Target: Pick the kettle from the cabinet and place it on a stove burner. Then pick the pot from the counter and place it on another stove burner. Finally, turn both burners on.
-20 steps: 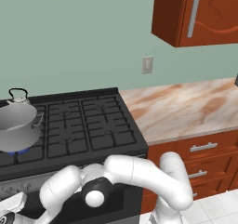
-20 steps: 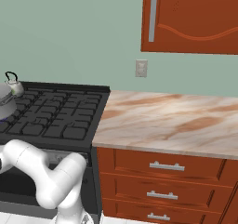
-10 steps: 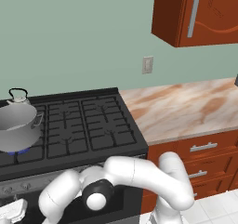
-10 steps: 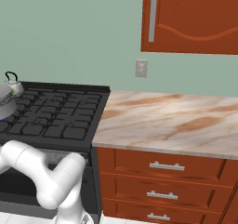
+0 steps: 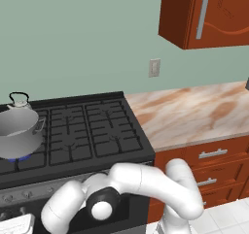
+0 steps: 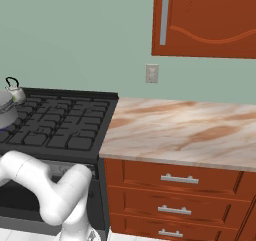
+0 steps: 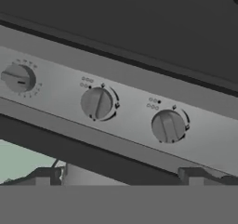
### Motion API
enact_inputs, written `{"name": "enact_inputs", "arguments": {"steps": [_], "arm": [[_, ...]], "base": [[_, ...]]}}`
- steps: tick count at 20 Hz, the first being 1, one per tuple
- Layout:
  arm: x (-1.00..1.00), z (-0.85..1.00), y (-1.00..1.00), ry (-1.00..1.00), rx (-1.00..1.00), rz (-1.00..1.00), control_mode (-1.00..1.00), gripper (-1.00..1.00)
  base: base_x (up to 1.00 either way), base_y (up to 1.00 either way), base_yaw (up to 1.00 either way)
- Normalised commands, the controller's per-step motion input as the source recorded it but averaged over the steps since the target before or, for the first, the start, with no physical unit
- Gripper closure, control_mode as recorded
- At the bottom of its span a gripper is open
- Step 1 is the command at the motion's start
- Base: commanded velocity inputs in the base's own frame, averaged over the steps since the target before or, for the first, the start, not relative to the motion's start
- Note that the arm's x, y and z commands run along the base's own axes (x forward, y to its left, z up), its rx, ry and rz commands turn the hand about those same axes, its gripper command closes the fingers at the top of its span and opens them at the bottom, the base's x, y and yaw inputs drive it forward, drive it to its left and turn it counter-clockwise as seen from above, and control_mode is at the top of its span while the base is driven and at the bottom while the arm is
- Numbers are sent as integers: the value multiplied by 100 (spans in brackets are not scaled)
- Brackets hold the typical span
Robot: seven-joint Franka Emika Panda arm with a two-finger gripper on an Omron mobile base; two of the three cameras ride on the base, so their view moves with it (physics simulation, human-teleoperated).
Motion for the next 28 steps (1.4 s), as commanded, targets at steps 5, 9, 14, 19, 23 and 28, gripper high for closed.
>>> {"name": "enact_inputs", "arguments": {"steps": [5, 9, 14, 19, 23, 28], "arm": [[0, 31, -47, 0, 20, 2, -100, -100], [0, 36, -46, 0, 21, 5, -100, -100], [0, 36, -43, 0, 17, 5, -100, -100], [0, 17, -24, 0, 5, 1, -100, -100], [0, 1, -3, 0, 0, 0, -100, -100], [12, -2, 2, 5, -2, 0, -100, -100]], "base": [[0, 0, 0], [0, 0, 0], [0, 0, 0], [0, 0, 0], [0, 0, 0], [0, 0, 0]]}}
